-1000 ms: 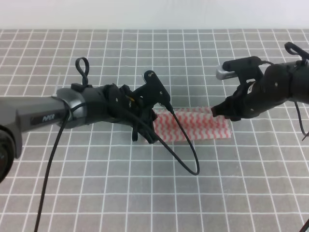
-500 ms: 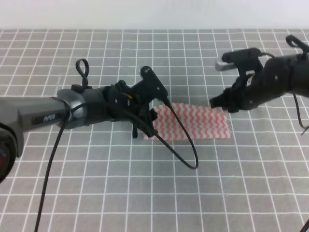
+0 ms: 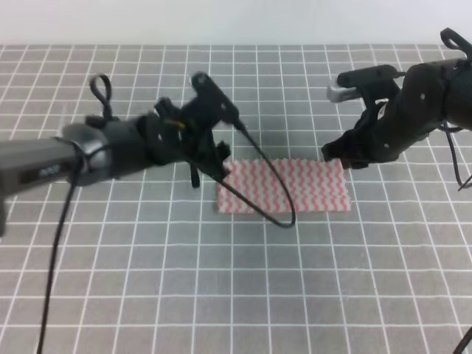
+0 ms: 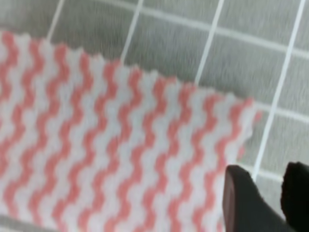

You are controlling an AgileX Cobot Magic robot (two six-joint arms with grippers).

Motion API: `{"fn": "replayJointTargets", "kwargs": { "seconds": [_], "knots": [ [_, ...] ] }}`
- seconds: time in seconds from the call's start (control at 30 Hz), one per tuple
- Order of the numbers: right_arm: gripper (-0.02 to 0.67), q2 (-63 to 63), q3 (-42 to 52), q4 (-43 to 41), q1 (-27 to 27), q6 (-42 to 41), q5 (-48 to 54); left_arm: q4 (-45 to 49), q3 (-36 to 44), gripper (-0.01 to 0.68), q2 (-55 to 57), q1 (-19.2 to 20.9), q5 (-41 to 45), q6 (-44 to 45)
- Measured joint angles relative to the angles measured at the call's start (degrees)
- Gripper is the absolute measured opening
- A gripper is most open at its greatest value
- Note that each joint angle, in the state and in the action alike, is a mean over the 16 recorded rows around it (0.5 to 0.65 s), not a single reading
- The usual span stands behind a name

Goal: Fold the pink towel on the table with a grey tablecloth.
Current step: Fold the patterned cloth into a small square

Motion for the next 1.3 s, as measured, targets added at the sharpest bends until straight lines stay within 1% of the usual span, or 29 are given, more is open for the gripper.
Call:
{"fn": "replayJointTargets", "kwargs": {
  "seconds": [0.37, 0.47, 0.93, 1.3],
  "knots": [
    [0.028, 1.3, 0.0, 3.7, 0.0, 0.4, 4.0, -2.3, -1.6, 0.005, -3.0, -0.1, 15.8, -4.7],
    [0.031, 2.2, 0.0, 4.9, 0.0, 0.7, 4.2, -2.4, -1.9, 0.000, -2.2, -0.1, 18.4, -4.9],
    [0.035, 5.2, 0.0, 7.4, 0.0, 1.6, 3.6, -2.2, -1.9, 0.000, 3.3, -0.1, 21.2, -4.8],
    [0.028, 5.2, 0.0, 7.7, 0.0, 1.6, 3.2, -2.3, -2.0, 0.000, 4.9, -0.1, 22.4, -4.8]
  ]
}}
